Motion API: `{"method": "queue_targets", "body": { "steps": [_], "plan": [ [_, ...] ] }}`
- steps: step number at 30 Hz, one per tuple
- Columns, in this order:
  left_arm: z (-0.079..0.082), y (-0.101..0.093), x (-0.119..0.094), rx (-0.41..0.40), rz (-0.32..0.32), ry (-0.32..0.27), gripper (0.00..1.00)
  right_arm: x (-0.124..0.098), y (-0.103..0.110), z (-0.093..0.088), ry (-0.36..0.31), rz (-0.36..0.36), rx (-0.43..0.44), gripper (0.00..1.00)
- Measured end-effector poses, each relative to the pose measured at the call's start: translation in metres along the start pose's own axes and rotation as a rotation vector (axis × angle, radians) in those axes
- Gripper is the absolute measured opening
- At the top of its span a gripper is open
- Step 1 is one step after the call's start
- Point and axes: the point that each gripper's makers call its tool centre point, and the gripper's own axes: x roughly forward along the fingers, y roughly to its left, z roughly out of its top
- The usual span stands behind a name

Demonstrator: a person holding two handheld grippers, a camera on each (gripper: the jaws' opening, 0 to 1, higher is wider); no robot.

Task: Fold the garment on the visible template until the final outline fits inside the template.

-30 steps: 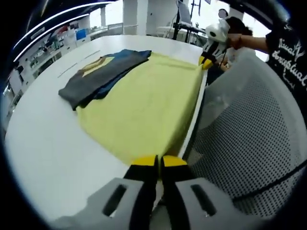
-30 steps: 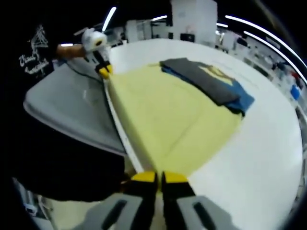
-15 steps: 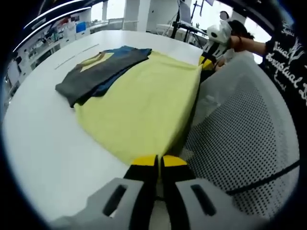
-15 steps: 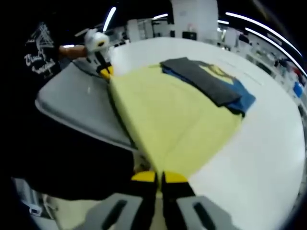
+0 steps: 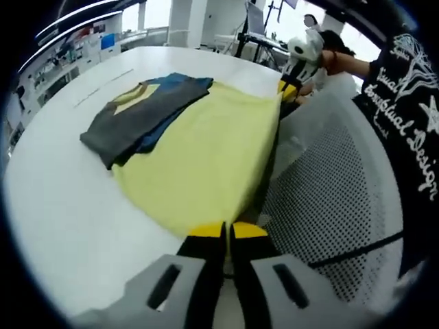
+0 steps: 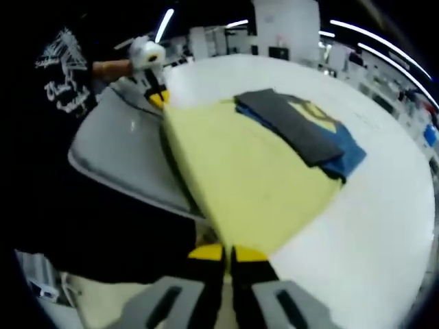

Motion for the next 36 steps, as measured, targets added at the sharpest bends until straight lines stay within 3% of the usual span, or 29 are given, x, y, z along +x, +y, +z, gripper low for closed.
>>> {"method": "queue_targets", "body": {
  "steps": [17,36],
  "plan": [
    [0.034,0.029,-0.022,0.051,0.073,-0.039,0.0,-0.023,-0.034,0.043,-0.027,-0.086,-0.117,0.0],
    [0.088,0.083,-0.044,0.113,0.211,-0.13,0.0,-0.045,-0.084,0.093,-0.096,-0.227,-0.19,0.0]
  ]
}}
